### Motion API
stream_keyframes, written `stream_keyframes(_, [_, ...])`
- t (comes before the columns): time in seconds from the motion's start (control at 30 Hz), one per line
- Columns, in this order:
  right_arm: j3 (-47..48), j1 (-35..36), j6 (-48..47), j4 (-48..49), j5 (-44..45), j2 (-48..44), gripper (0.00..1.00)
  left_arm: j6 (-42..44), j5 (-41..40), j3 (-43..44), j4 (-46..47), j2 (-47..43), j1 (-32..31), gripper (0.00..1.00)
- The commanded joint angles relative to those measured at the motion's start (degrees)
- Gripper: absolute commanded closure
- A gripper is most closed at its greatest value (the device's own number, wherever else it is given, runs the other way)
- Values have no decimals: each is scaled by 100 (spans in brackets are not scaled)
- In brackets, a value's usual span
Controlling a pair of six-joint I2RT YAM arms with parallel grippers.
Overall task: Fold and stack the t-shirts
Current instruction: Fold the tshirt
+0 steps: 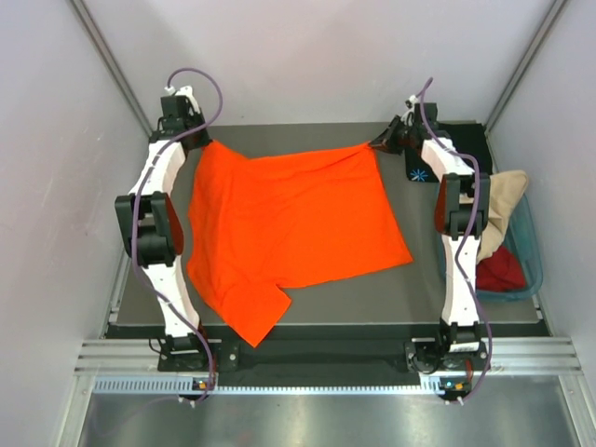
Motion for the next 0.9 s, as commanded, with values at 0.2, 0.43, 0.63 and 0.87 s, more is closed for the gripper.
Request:
stream_keyframes(0.2, [375, -33, 223, 325, -214, -233, 100, 97, -138, -405, 156, -1102, 12, 100])
stream_keyframes(0.43, [77, -24, -401, -807, -74, -847, 100, 62, -252, -1056, -90, -1743, 3, 100])
stream_keyframes(0.63, [-468, -42, -1034, -1389, 207, -1472, 100, 18, -410, -1443, -468, -2253, -102, 100])
stream_keyframes(0.87, [-1012, -59, -1421, -2093, 103, -1894, 100, -254, -778, -2216, -811, -3175, -287, 100])
